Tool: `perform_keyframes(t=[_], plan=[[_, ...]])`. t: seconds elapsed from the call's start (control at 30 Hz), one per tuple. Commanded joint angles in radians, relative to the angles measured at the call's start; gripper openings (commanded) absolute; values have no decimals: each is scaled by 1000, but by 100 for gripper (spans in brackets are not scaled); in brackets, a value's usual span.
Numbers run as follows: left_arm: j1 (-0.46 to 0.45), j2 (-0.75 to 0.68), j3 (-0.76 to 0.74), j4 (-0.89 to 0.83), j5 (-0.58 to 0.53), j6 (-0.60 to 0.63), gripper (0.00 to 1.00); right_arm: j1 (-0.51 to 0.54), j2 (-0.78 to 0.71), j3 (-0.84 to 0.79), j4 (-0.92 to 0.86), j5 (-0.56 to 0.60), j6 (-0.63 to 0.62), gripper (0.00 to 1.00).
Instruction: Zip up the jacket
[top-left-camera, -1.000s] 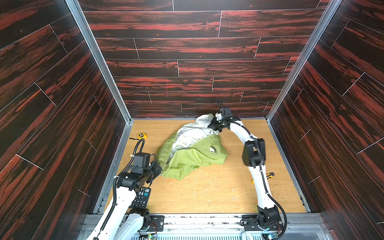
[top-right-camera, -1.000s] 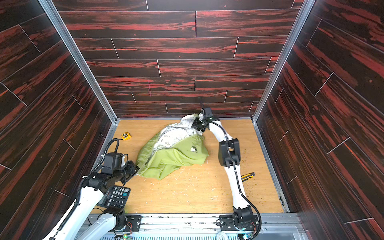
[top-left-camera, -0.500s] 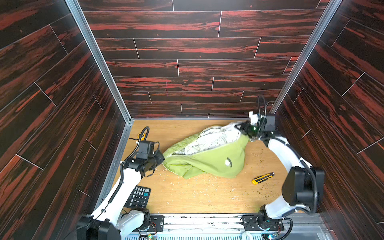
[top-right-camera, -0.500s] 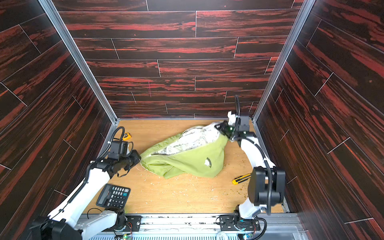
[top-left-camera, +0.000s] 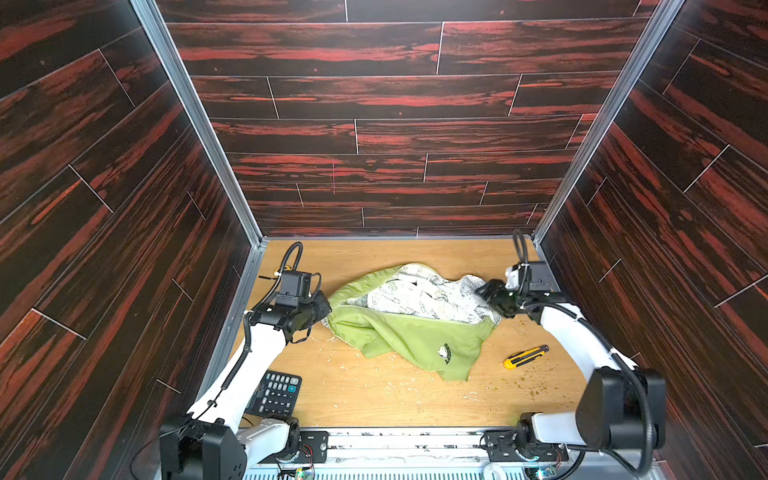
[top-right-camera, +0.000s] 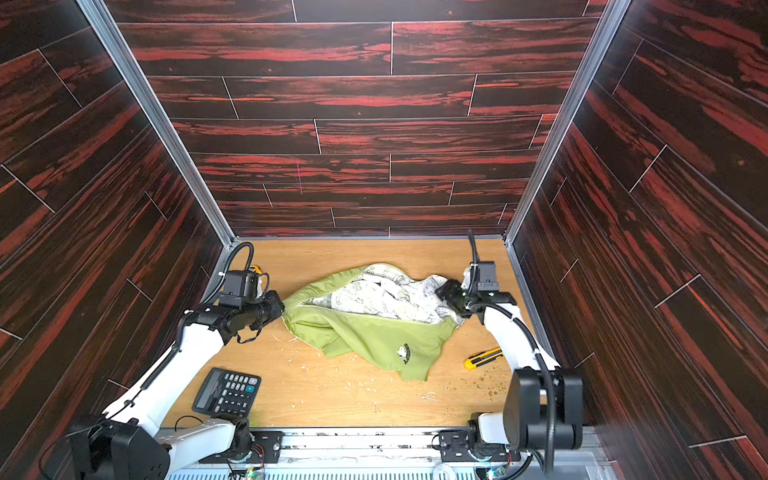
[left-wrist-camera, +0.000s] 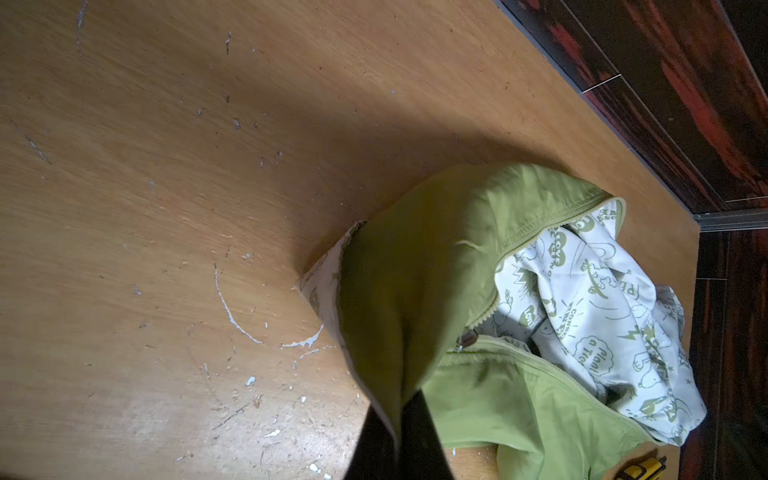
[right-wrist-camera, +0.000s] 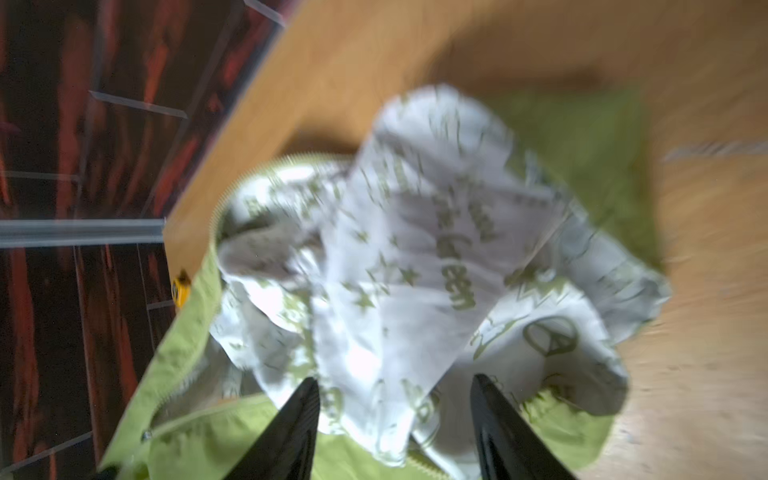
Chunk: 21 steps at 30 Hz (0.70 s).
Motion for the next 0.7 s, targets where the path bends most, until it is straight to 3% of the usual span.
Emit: perform_keyframes(t=[0.0,0.67], plan=[[3,-74,-34,-4,-25,18,0,7,-20,73,-115,125,2,62],[5,-130,-75,-51,-8,0,0,171,702,730,-244,12,-27,63]])
